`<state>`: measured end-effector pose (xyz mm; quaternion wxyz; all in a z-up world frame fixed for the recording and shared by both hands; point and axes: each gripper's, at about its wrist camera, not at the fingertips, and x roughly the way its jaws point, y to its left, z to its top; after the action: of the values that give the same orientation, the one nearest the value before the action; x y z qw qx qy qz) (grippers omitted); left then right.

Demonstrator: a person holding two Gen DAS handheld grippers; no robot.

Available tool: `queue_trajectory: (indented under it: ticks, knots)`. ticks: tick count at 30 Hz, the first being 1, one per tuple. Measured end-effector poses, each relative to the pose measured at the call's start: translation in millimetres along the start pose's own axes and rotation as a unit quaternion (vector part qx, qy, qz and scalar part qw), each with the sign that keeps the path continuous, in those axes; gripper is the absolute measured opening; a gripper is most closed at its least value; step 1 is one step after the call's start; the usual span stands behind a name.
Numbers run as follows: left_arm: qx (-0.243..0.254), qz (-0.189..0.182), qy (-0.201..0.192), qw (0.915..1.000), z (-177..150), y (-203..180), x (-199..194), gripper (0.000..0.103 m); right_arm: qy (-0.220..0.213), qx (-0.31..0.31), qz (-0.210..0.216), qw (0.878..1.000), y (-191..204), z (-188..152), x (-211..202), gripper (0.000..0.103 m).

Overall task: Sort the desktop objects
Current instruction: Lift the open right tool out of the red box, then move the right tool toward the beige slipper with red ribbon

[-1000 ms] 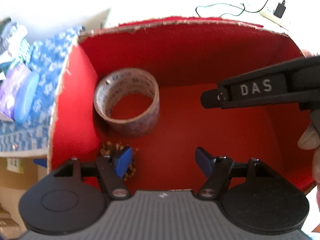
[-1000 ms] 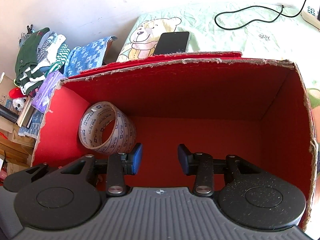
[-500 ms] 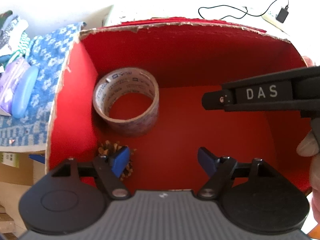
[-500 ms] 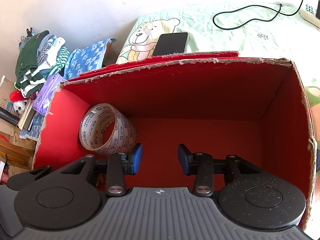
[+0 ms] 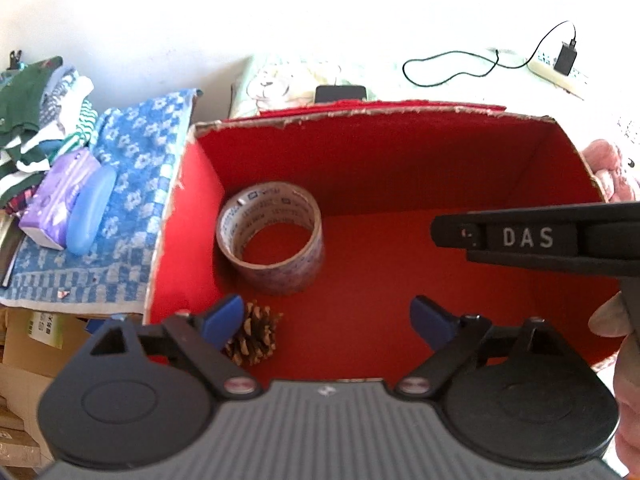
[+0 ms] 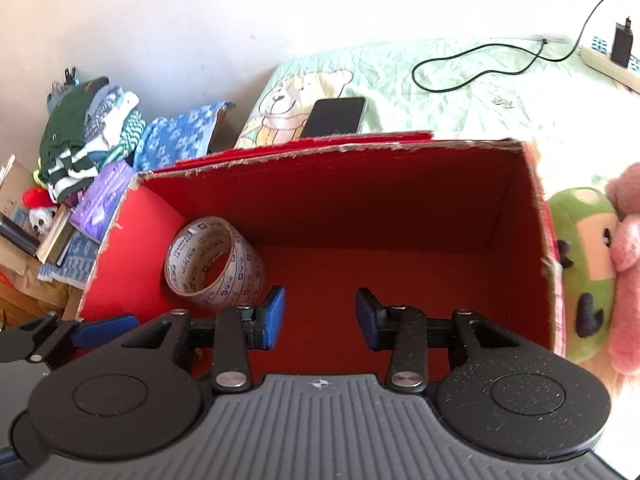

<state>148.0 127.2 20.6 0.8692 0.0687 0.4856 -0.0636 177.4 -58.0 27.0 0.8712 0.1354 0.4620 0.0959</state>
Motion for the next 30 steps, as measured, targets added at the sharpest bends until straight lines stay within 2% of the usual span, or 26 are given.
queue_trajectory:
  ticks: [9, 14, 18, 23, 25, 28, 30]
  knots:
    - [-0.035, 0.013, -0.039, 0.9985, -10, 4, -39, 0.09, -0.052, 0.005, 0.087, 0.995, -4, -9, -46, 0.042]
    - [-0.061, 0.019, -0.052, 0.9966, -27, 7, -63, 0.09, -0.078, -0.008, 0.158, 0.984, -10, -18, -77, 0.042]
    - [-0.084, 0.003, -0.056, 0.9949, -47, 10, -82, 0.09, -0.086, -0.041, 0.21, 0.973, -14, -28, -95, 0.042]
    - [-0.096, -0.002, -0.051, 0.994, -76, -1, -94, 0.091, -0.066, -0.077, 0.273, 0.957, -22, -48, -106, 0.042]
    - [-0.096, -0.018, -0.045, 0.9942, -90, -12, -96, 0.091, -0.049, -0.09, 0.29, 0.951, -27, -59, -107, 0.042]
    - [-0.087, -0.062, -0.032, 0.9938, -111, -38, -96, 0.091, -0.018, -0.11, 0.296, 0.949, -37, -76, -104, 0.042]
    - [-0.075, -0.08, -0.028, 0.9936, -122, -58, -94, 0.091, 0.006, -0.112, 0.282, 0.953, -44, -86, -95, 0.041]
